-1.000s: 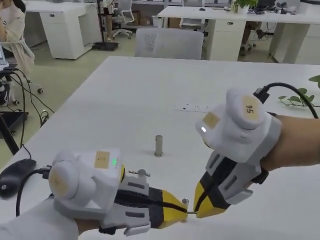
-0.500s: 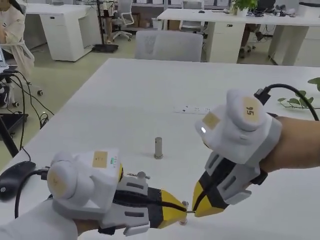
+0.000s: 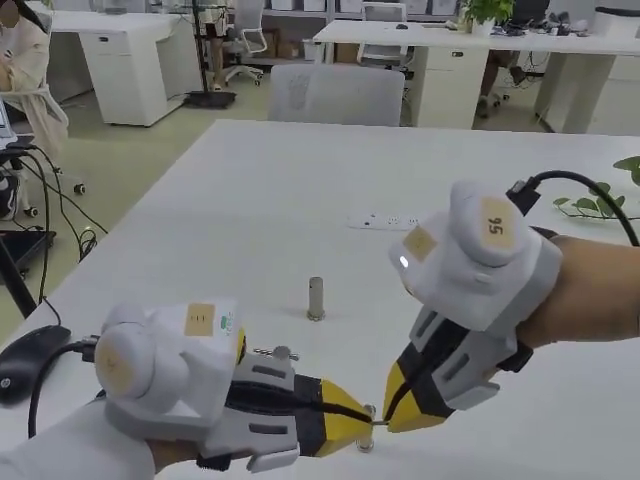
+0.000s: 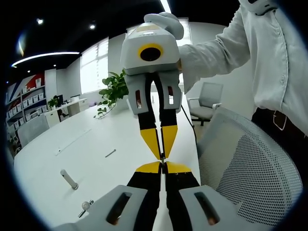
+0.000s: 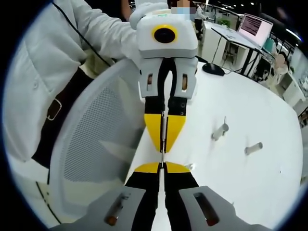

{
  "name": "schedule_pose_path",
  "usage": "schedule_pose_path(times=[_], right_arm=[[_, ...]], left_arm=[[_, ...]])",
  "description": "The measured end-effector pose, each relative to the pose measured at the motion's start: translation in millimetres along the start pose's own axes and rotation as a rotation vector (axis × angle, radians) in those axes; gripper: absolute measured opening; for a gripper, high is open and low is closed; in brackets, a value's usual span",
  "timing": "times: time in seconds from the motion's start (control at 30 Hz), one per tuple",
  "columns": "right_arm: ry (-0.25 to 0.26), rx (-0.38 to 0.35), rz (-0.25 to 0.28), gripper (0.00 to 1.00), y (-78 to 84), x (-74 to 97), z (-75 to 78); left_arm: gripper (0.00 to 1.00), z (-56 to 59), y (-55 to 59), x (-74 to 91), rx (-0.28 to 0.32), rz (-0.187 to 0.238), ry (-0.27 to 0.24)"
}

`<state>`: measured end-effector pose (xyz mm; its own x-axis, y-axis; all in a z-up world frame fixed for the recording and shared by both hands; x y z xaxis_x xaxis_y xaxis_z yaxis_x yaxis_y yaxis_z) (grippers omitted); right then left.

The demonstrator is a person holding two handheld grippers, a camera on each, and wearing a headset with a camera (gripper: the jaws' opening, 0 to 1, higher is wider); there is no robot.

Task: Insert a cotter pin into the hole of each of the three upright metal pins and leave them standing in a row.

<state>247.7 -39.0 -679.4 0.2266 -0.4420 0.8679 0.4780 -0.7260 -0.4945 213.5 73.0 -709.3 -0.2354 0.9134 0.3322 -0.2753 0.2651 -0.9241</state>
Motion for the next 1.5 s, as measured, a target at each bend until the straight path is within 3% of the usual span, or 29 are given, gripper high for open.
schedule_pose_path(times=[0.33, 0.83, 1.17, 1.5], right_arm=[[0.015, -0.022, 0.001, 0.03, 4.5, 0.2, -1.4], [0.045, -0.093, -0.004, 0.03, 28.3, 3.0, -5.7], [0.082, -0.154, -0.016, 0.03, 42.2, 5.5, -9.6], [0.136, -0.243, -0.032, 0.03, 54.8, 4.6, -10.4]], left_arm=[[0.06, -3.5, 2.4, -1.4, 0.034, 0.008, -0.018], [0.16, -14.4, 17.1, -5.9, 0.101, 0.002, -0.055], [0.17, -32.6, 34.0, -12.8, 0.122, -0.044, -0.115], [0.17, -48.5, 57.5, -27.8, 0.127, -0.116, -0.164]])
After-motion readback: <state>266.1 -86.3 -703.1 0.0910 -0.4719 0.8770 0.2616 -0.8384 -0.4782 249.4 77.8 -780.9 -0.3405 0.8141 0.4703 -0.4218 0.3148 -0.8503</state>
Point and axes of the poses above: the centre of the closed fingertips' face, and the gripper's own axes: x roughly backward along the fingers, z roughly to its right, y roughly out of its underside, the point moved 8 cm from there along x, roughly backward along the fingers, and after that the axes turned 13 degrees about x, right-handed, at the moved point
